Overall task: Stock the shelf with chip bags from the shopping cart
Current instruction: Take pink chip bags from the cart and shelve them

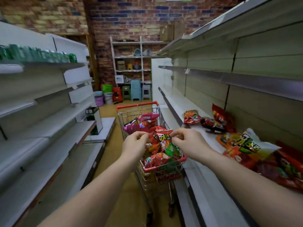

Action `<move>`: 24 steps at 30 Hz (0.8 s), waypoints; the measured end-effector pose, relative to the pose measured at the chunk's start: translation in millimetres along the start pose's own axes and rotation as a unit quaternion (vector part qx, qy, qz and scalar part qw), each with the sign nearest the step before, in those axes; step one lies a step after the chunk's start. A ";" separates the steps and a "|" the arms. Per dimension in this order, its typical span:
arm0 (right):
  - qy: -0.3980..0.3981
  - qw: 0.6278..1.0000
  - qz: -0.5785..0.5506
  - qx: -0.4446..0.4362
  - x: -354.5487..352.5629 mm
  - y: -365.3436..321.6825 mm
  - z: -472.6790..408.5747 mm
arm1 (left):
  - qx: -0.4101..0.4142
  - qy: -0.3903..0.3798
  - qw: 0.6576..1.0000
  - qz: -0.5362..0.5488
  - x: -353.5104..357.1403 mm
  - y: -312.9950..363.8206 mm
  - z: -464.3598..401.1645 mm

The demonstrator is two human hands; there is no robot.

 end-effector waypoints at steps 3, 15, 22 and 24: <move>-0.021 1.000 -0.008 0.002 16.3 19.7 -47.6 | -0.034 0.008 0.999 0.010 10.0 -19.1 -33.5; -0.072 0.996 -0.033 0.051 137.1 57.9 -227.5 | -0.111 0.029 0.993 0.034 1.0 -113.0 -208.0; -0.062 0.989 -0.049 0.124 193.3 78.2 -327.4 | -0.154 -0.010 0.987 0.035 -2.5 -155.2 -330.7; -0.064 0.986 -0.052 0.144 202.0 86.0 -346.2 | -0.166 -0.021 0.985 0.034 3.5 -163.9 -356.2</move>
Point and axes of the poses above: each hand's wrist, its own z-axis away from the middle knuckle, its own x-axis out of the palm, y = z × x, the point moved 4 cm from there along -z, towards the middle knuckle, and after that the axes turned 9 degrees about -z, right-handed, at the moved point
